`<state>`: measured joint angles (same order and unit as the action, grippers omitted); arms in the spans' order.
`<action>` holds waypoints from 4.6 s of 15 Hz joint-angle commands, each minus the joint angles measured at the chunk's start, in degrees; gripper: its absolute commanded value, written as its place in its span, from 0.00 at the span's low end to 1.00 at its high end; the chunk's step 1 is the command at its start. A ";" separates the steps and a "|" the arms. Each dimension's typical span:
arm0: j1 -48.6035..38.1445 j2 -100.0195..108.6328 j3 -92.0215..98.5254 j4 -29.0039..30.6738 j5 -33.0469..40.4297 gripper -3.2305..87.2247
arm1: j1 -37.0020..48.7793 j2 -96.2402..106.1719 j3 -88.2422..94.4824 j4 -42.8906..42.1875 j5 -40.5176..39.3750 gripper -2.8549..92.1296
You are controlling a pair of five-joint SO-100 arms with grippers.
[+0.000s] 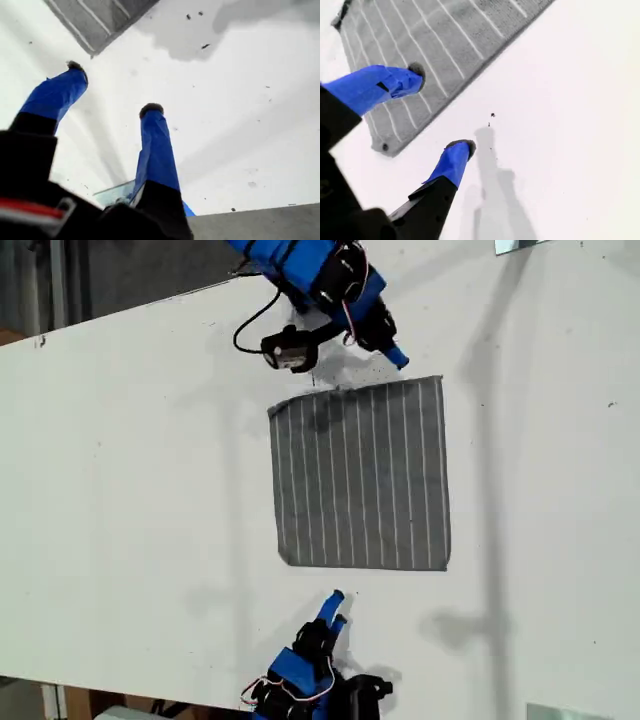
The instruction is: Grasp corners of a square towel and fold twice.
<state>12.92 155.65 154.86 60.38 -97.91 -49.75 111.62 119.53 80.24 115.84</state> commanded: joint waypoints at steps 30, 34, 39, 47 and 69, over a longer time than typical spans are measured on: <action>8.09 -24.96 -13.71 -7.03 -3.87 0.31 | 8.26 -32.96 -16.79 -23.47 -23.12 0.03; 12.66 -49.04 -38.23 -1.76 -3.87 0.31 | 8.17 -33.31 -16.87 -22.94 -22.68 0.03; 15.03 -78.57 -68.91 2.64 0.26 0.32 | 8.96 -37.97 -24.61 -19.16 -25.49 0.03; 15.91 -83.58 -71.63 1.23 0.18 0.32 | 10.99 -44.82 -37.35 -14.33 -31.46 0.03; 18.11 -100.81 -106.17 17.14 -2.20 0.03 | 9.84 -43.86 -53.61 -0.44 -30.67 0.03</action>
<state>32.87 49.92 52.12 76.11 -101.07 -39.64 65.13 70.14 78.05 84.90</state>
